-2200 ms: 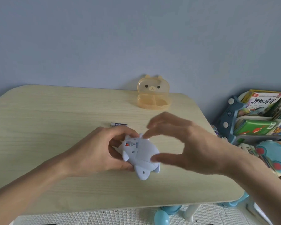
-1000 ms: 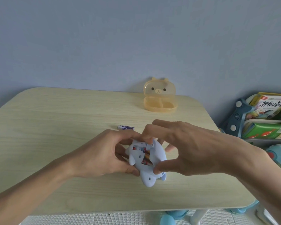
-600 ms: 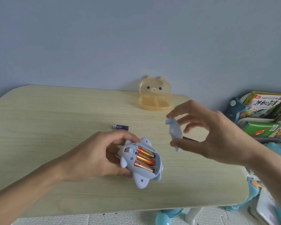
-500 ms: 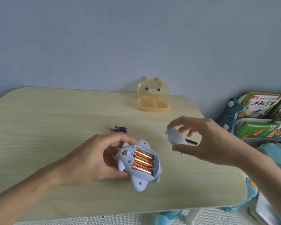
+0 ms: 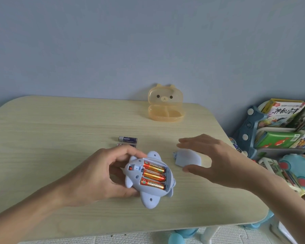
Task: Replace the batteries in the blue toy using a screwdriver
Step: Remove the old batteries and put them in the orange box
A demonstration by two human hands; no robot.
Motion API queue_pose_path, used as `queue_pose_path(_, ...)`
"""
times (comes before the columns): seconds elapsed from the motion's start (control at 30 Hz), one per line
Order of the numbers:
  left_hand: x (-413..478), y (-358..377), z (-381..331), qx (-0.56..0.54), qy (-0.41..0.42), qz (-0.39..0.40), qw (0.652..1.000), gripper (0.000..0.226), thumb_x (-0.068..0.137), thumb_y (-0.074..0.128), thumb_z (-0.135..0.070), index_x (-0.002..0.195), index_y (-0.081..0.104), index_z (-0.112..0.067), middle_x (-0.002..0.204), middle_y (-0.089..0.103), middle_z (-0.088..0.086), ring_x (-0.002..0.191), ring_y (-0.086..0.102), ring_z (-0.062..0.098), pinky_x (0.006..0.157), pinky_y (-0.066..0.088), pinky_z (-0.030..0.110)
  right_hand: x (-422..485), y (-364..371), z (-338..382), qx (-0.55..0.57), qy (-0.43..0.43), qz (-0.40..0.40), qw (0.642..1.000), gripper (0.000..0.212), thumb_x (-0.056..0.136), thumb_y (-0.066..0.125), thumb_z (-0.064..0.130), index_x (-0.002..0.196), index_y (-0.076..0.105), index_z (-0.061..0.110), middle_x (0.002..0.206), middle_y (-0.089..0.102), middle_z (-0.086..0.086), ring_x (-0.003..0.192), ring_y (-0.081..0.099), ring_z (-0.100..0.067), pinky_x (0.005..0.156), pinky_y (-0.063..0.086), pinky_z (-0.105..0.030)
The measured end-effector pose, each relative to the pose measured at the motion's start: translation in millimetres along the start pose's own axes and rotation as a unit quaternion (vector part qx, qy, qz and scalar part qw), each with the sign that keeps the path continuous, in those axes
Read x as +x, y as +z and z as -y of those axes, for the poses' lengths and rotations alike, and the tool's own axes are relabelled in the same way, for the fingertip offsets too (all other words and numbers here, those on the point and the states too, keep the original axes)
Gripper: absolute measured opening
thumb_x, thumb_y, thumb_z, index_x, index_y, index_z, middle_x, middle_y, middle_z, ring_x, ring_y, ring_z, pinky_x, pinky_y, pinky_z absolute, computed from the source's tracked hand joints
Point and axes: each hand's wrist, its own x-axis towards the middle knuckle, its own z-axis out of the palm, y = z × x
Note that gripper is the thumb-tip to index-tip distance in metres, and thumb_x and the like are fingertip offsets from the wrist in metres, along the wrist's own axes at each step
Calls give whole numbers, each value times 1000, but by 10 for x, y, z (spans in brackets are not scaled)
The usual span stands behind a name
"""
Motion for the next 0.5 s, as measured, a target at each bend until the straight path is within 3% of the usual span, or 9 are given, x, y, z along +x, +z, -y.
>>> queue_pose_path(0.07, 6, 6, 12, -20, 4, -10, 1000, 64, 71, 98, -6, 122, 67, -30, 112, 84, -6, 97, 80, 14, 85, 61, 20, -98, -88, 80, 58, -10, -36, 998, 66, 84, 63, 75, 143, 56, 46, 142, 58, 32, 128, 55, 5, 107, 49, -23)
queue_pose_path(0.17, 17, 14, 16, -52, 18, -34, 998, 64, 67, 98, -6, 117, 69, -35, 113, 83, -5, 94, 80, 12, 85, 60, 18, -252, -123, 308, 181, -25, -21, 983, 93, 64, 70, 87, 145, 53, 45, 126, 67, 27, 113, 66, -3, 94, 51, -14)
queue_pose_path(0.33, 58, 78, 10, -86, 44, -66, 993, 64, 65, 99, -3, 114, 71, -34, 112, 83, 0, 90, 79, 14, 79, 62, 21, -200, 109, 523, 344, -50, -6, 937, 108, 57, 94, 46, 152, 43, 35, 139, 68, 10, 119, 71, -18, 99, 60, -34)
queue_pose_path(0.5, 50, 145, 0, -59, 66, -55, 995, 67, 65, 101, -13, 116, 66, -38, 111, 83, -5, 94, 79, 10, 87, 58, 16, -166, 296, 517, 446, -28, -10, 895, 108, 61, 98, -3, 153, 47, 21, 142, 68, 2, 131, 66, -15, 107, 54, -30)
